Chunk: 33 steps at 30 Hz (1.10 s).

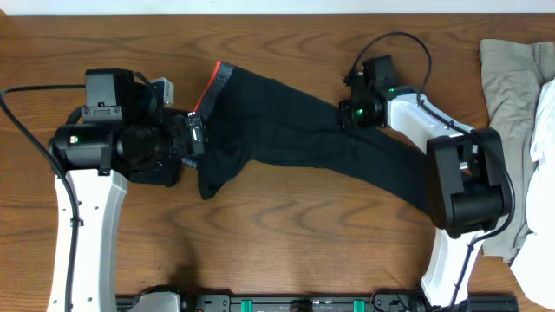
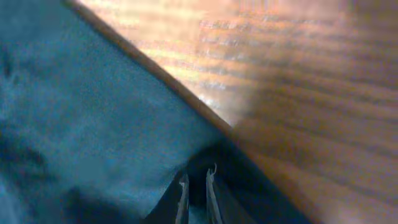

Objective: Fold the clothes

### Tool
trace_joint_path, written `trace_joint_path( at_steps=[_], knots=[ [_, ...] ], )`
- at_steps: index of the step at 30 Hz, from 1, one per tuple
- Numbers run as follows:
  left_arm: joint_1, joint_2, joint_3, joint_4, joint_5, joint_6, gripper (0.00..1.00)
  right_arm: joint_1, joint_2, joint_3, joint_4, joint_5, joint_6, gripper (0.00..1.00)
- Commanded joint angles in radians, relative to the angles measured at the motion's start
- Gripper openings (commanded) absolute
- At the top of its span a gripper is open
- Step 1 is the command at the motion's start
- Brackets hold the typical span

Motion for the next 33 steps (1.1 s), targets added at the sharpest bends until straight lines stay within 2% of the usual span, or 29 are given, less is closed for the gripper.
trace_joint_path(
  at_steps=[1, 7, 11, 13, 14, 15, 16, 19, 21, 22, 27, 33],
  knots=[
    [-0.002, 0.004, 0.006, -0.002, -0.012, 0.014, 0.98, 0.000, 0.047, -0.047, 0.064, 0.218, 0.045, 0.11],
    [-0.002, 0.004, 0.006, -0.003, -0.011, 0.013, 0.98, -0.044, 0.048, -0.031, 0.323, 0.251, 0.045, 0.13],
    [-0.002, 0.004, 0.006, -0.002, -0.012, 0.013, 0.98, -0.080, 0.048, 0.026, 0.331, 0.240, 0.047, 0.13],
    [-0.002, 0.004, 0.006, -0.002, -0.012, 0.013, 0.98, -0.101, 0.047, 0.072, 0.275, 0.190, 0.042, 0.13],
    [-0.002, 0.004, 0.006, -0.002, -0.011, 0.013, 0.98, -0.112, 0.044, 0.103, 0.226, 0.141, 0.029, 0.18],
    [-0.002, 0.004, 0.006, -0.002, -0.011, 0.013, 0.98, -0.123, 0.042, 0.136, 0.174, 0.087, 0.016, 0.32],
    [-0.002, 0.004, 0.006, -0.002, -0.011, 0.013, 0.98, -0.133, 0.038, 0.163, 0.127, 0.044, 0.012, 0.40],
    [-0.002, 0.004, 0.006, -0.002, -0.012, 0.014, 0.99, -0.164, 0.019, 0.240, -0.030, -0.074, 0.012, 0.41],
    [-0.002, 0.005, 0.006, 0.001, -0.012, 0.027, 0.85, -0.182, -0.002, 0.273, -0.111, -0.114, 0.007, 0.45],
    [-0.002, 0.006, 0.005, -0.001, -0.012, 0.039, 0.81, -0.187, -0.019, 0.282, -0.144, -0.134, -0.011, 0.46],
    [-0.004, 0.032, -0.002, -0.026, -0.012, 0.055, 0.80, -0.200, -0.145, 0.287, -0.306, -0.139, -0.051, 0.50],
    [-0.004, 0.037, -0.001, -0.028, -0.011, 0.055, 0.81, -0.201, -0.313, 0.287, -0.528, -0.011, -0.046, 0.59]
  ],
)
